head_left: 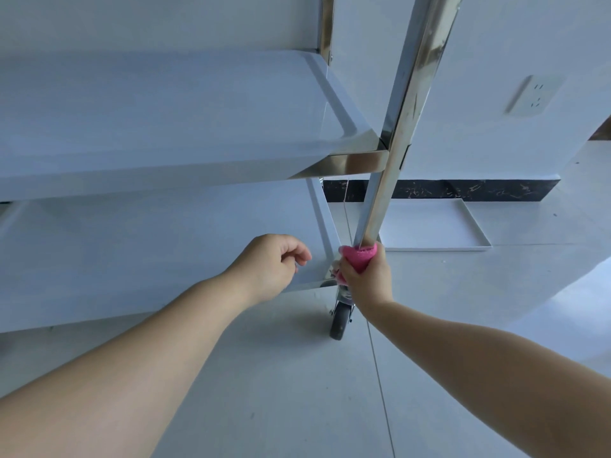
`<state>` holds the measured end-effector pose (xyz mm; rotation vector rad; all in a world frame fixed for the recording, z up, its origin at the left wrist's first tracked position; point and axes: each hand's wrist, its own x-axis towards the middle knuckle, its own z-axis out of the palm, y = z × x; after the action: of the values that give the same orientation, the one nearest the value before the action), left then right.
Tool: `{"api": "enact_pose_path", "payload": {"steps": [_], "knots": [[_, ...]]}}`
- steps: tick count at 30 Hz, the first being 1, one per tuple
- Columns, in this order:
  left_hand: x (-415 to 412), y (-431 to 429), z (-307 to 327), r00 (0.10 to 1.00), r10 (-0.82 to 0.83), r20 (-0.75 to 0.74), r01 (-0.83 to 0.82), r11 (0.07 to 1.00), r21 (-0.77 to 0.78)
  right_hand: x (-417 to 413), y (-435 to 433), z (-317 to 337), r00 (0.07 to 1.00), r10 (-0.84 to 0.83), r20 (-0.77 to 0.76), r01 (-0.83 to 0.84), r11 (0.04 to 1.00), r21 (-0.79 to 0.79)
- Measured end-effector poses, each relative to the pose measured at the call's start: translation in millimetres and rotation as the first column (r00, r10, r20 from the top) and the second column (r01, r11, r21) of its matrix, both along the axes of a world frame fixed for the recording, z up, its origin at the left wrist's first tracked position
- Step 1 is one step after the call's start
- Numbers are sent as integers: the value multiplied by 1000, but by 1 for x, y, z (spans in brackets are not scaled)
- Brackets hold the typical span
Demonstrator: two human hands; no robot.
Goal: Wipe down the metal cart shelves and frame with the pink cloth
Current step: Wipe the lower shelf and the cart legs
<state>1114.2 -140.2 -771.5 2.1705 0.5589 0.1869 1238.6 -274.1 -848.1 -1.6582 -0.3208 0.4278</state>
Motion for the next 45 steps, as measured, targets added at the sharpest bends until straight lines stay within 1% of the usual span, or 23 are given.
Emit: {"api": "enact_pose_path", "payload": {"steps": [6, 9, 11, 13, 15, 16, 18, 20, 22, 24, 26, 28, 29, 31, 33, 36, 38, 41, 43, 45], "knots": [[-3, -3, -1, 999, -37, -24, 37, 999, -4, -1, 2, 12, 998, -36, -46, 36, 999, -2], [-2, -2, 0, 999, -50, -15, 50, 999, -14, -1, 5, 28, 998, -65, -20, 65, 998, 13], [-1, -1, 0, 998, -55, -7, 55, 998, -14, 0, 6, 48, 998, -56, 28, 54, 996, 64], [0, 0, -1, 998, -63, 0, 62, 998, -21, 4, 8, 80, 992, -65, 107, 52, 991, 120], [2, 1, -4, 997, -75, -3, 74, 997, -30, 8, 10, 114, 974, -110, 196, 76, 982, 172], [4, 2, -6, 997, -76, -2, 76, 997, -28, 11, 11, 127, 961, -131, 244, 91, 981, 169], [10, 1, -9, 998, -56, 9, 57, 998, -30, 16, 7, 137, 938, -131, 320, 104, 990, 99], [19, -1, -11, 999, -27, 39, 29, 998, -60, 15, -2, 134, 930, -67, 362, 72, 997, 2], [28, -3, -12, 996, -8, 91, 17, 995, -99, 11, -12, 130, 929, 11, 370, 6, 999, -45], [37, -4, -10, 991, 2, 133, 15, 992, -129, 9, -25, 126, 936, 57, 347, -43, 998, -48], [45, -5, -9, 985, -7, 173, 32, 989, -141, 12, -42, 119, 939, 42, 343, -9, 995, -96], [51, -7, -9, 979, -20, 205, 51, 988, -146, 17, -57, 112, 954, -17, 300, 53, 992, -112], [54, -9, -9, 976, -24, 215, 59, 986, -157, 19, -63, 110, 966, -55, 252, 75, 995, -70], [61, -15, -11, 972, -32, 233, 73, 982, -172, 25, -73, 108, 987, -95, 130, 84, 992, 89], [68, -23, -12, 967, -38, 253, 82, 983, -166, 33, -82, 105, 998, -52, 30, 43, 967, 251], [79, -37, -9, 952, -37, 303, 89, 983, -163, 53, -86, 90, 992, 78, -103, -22, 889, 457], [86, -49, -4, 948, 3, 317, 50, 986, -158, 68, -82, 82, 965, 144, -220, -8, 853, 521], [95, -63, 1, 937, 155, 312, -115, 983, -142, 91, -76, 77, 882, 218, -419, 121, 753, 647], [97, -72, 3, 920, 232, 317, -217, 973, -83, 103, -75, 82, 825, 313, -470, 127, 708, 695], [96, -81, 4, 912, 288, 292, -291, 956, -34, 112, -79, 84, 754, 403, -519, 89, 720, 689]]}}
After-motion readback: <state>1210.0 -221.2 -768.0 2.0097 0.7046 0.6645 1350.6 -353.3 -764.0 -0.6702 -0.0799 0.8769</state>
